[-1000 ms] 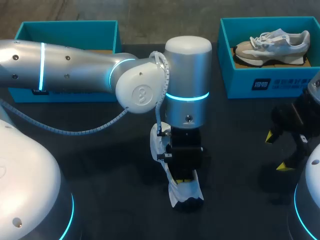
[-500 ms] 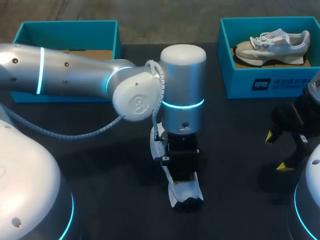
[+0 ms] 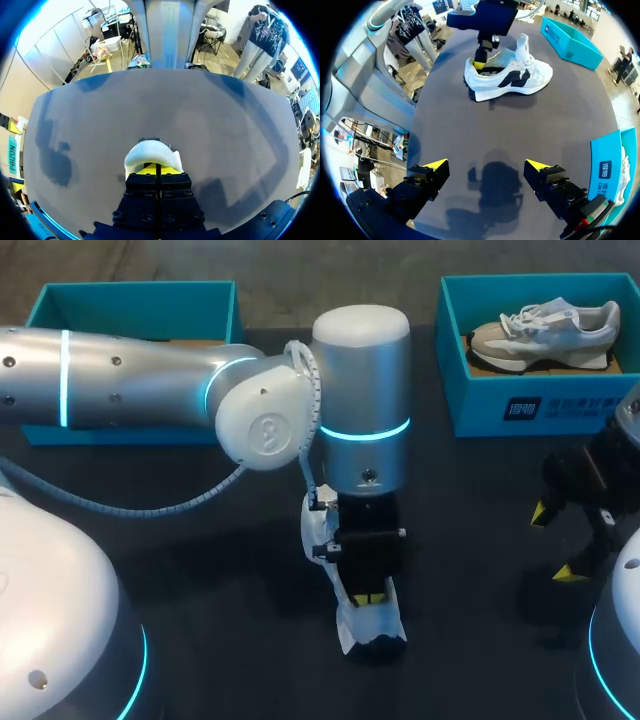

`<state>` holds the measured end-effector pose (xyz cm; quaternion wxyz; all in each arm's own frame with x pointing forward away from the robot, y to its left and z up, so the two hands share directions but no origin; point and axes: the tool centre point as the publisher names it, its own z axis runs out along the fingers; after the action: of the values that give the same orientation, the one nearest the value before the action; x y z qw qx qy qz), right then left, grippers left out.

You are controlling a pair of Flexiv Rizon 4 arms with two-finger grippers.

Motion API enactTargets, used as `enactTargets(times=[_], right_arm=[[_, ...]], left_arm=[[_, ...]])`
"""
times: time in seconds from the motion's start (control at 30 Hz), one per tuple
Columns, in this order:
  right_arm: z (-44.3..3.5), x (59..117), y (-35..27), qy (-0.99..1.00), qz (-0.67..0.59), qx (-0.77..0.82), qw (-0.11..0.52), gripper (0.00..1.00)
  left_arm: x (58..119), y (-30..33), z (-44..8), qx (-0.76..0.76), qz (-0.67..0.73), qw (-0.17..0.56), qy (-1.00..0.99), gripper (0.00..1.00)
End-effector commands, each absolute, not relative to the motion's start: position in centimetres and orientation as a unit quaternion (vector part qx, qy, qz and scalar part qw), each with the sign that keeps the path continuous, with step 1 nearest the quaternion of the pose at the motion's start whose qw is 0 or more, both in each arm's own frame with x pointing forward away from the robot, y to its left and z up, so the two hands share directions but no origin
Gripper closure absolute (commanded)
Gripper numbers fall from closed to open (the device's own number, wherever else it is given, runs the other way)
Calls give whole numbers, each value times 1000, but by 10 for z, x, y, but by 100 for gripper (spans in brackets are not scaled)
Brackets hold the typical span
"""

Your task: Take the shoe out of the shoebox, open the shoe tongue, remove and reinsert the insole, then place the shoe into the shoebox

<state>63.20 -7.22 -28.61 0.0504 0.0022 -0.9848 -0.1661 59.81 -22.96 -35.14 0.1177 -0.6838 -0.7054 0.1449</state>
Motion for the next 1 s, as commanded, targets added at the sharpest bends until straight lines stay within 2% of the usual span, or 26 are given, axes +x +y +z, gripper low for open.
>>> enactTargets(times=[0.03,0.47,1.0], right_arm=[[-287,631,-72,-985,-165,2,49,0],[-287,631,-72,-985,-165,2,49,0],[-287,631,-72,-985,-165,2,49,0]], left_arm=[[596,-232,-361,-685,146,133,-701,100],[600,-241,-399,-678,153,170,-699,100],[625,-223,-401,-658,103,122,-736,100]])
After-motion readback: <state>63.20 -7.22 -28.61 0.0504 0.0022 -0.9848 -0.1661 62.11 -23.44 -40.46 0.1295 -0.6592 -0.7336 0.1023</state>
